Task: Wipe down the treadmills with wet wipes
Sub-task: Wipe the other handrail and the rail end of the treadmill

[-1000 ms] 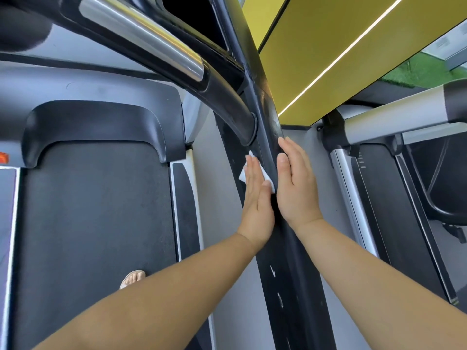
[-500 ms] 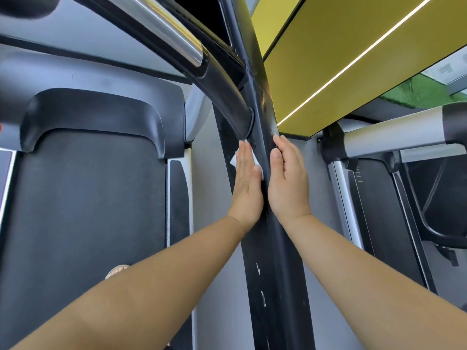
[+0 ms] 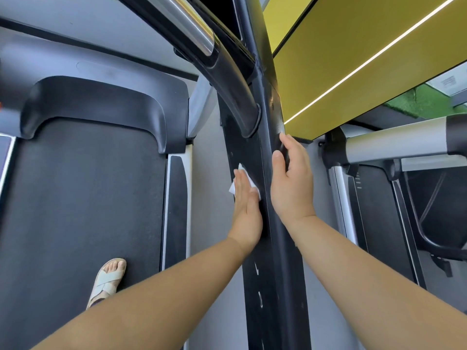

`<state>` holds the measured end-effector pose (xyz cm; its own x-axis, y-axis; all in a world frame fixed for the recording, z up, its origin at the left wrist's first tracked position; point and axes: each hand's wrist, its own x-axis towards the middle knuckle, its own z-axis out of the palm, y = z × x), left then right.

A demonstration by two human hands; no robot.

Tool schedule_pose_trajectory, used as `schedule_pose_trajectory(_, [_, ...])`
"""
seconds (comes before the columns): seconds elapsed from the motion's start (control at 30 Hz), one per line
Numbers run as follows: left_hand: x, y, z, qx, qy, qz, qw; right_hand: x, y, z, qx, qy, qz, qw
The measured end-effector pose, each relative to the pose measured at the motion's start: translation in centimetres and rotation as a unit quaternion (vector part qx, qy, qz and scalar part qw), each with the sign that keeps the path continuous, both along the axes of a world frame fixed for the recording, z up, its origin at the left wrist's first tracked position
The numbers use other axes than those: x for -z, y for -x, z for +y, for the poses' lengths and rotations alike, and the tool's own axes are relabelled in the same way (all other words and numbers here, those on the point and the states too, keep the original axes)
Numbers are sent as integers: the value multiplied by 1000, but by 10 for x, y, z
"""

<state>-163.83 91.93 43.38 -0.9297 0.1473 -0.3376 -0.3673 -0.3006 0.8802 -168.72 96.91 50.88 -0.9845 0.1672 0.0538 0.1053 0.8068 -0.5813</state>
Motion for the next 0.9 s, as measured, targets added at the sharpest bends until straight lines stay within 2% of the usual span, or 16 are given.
schedule_pose_trajectory(0.23, [16, 40, -8, -5, -7, -94, 996, -2, 0, -2, 2, 5, -5, 1000])
schedule_pose_trajectory(0.4, [23, 6, 1, 26, -43, -102, 993, -2, 0, -1, 2, -1, -6, 1000])
schedule_pose_trajectory(0.57, [28, 41, -10, 12, -18, -147, 989, -1, 0, -1, 0, -3, -3, 1000])
schedule_pose_trajectory(0.77, [29, 0, 1, 35, -42, -125, 991, -1, 0, 0, 0, -4, -1, 1000])
schedule_pose_trajectory(0.9, [21, 26, -5, 19, -30, -137, 990, 0, 0, 0, -1, -4, 4, 1000])
